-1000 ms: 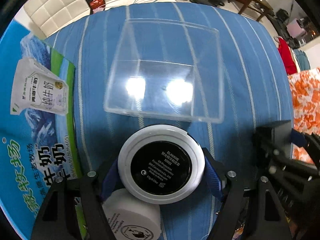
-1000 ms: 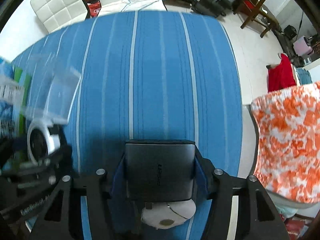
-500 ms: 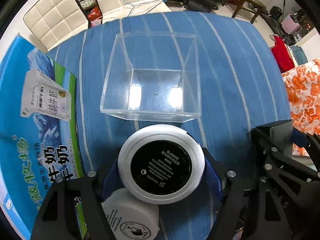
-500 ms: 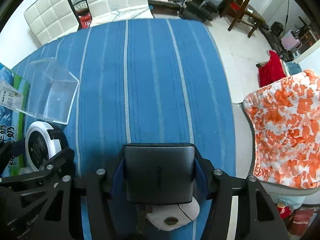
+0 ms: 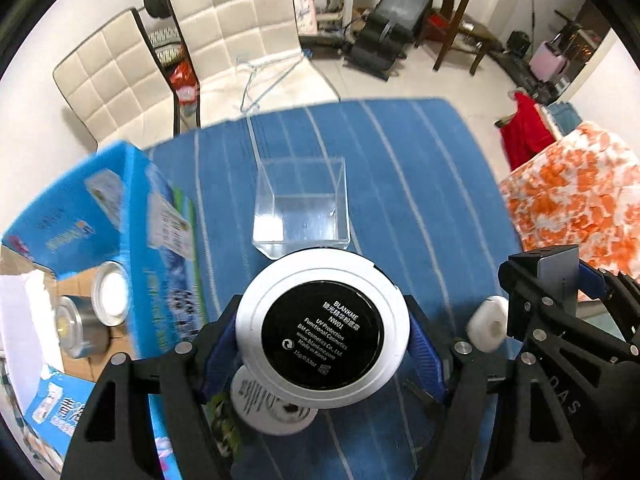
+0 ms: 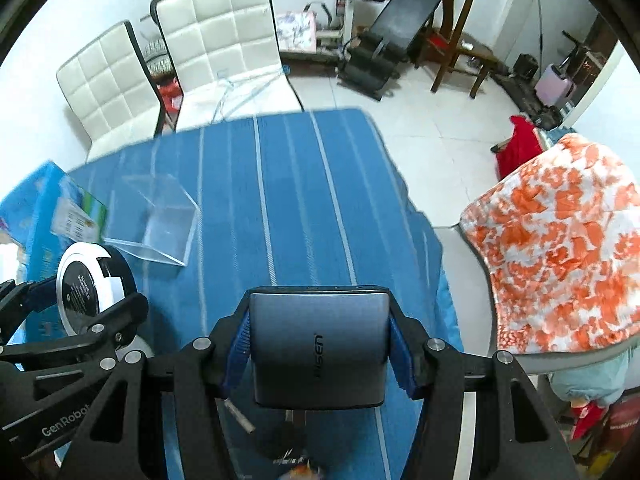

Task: Organize rigid objects
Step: 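Carry the jar and power bank into the blue box and release them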

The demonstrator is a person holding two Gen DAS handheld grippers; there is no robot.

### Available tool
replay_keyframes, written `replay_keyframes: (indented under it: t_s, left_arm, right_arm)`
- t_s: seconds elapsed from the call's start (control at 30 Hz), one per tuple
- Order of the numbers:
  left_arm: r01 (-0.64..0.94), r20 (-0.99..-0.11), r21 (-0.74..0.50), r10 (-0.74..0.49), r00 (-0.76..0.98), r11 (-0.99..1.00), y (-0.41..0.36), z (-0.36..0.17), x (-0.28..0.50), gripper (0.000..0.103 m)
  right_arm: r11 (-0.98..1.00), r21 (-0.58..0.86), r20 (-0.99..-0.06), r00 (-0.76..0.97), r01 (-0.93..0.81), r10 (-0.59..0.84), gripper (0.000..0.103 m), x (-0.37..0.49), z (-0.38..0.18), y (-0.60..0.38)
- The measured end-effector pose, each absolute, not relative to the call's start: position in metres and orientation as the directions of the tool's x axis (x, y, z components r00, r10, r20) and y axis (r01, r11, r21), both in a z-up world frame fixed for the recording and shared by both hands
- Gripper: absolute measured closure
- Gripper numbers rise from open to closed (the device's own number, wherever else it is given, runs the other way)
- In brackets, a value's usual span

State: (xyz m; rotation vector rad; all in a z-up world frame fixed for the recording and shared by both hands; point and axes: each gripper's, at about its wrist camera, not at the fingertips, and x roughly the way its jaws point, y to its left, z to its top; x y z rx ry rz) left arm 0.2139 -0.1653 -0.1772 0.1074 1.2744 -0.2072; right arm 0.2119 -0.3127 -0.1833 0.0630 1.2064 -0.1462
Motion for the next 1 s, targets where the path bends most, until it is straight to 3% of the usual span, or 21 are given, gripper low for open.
replay_keyframes:
  t_s: [0.53,0.8,1.0]
  left_arm:
    - [0.167,-0.882,-0.015,-0.092,0.462,0.986,-0.052,-0.06,0.166,0.03]
    - [0.051,-0.871,-0.033,-0.054,0.488,0.998,0.035,-0.041,0.149,0.03]
    - [-0.092,-0.901,-0.067,-0.021,0.433,0.994,0.111,-0.066,0.159,0.03]
  right_arm:
    - [0.994,0.085,-0.87,0.492,0.07,0.04,0.042,0.154,-0.051,-0.188]
    - [0.989,0.145,-0.869,0.476,-0.012,0.133,0.042,0.156,-0.045,-0.106]
    - [0.983,0.181,-0.897,0.407,-0.019,0.173,0.042,0.179,-0.078,-0.061]
